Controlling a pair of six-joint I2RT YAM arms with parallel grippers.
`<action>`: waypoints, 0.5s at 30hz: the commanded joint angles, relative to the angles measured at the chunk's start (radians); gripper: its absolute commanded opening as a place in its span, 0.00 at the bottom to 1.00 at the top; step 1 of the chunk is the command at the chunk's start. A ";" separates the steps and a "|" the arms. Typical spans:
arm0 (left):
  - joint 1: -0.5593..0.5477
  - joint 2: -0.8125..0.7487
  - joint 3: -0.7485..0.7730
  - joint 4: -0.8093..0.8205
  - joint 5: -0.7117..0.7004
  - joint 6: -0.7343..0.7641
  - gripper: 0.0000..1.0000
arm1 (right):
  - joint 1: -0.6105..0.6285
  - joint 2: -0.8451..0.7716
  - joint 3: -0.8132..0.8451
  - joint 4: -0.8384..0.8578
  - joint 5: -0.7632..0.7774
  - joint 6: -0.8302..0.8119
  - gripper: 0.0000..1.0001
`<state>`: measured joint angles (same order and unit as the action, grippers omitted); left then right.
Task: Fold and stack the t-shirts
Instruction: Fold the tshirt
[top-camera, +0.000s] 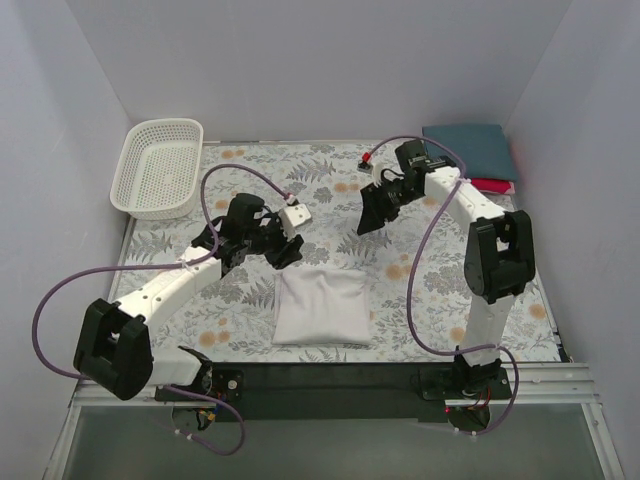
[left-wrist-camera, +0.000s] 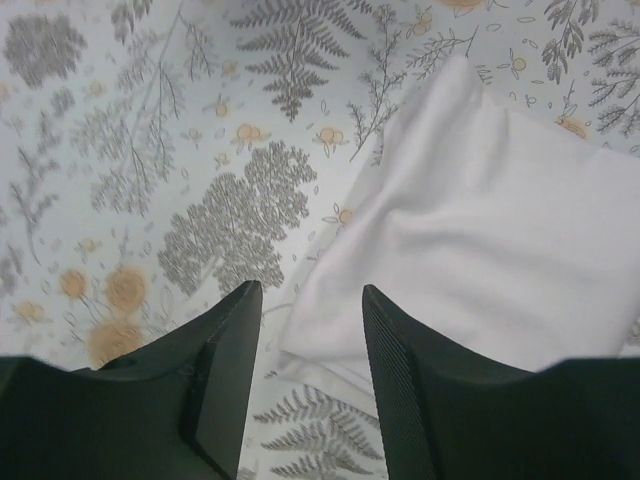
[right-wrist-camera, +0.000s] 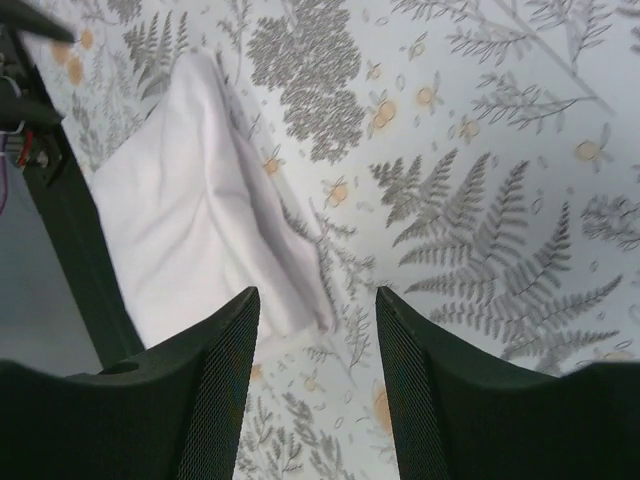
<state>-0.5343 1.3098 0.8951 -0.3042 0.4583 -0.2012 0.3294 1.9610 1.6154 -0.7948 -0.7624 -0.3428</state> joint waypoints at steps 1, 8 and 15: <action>0.103 0.017 0.011 -0.117 0.121 -0.187 0.45 | 0.011 -0.103 -0.154 -0.055 -0.078 -0.047 0.56; 0.250 0.178 0.073 -0.200 0.293 -0.254 0.46 | 0.011 -0.093 -0.273 -0.024 -0.101 -0.074 0.60; 0.281 0.289 0.099 -0.197 0.322 -0.260 0.47 | 0.013 -0.042 -0.288 0.040 -0.084 -0.056 0.60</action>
<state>-0.2615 1.5887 0.9516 -0.4850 0.7128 -0.4431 0.3424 1.9083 1.3270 -0.7918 -0.8326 -0.3931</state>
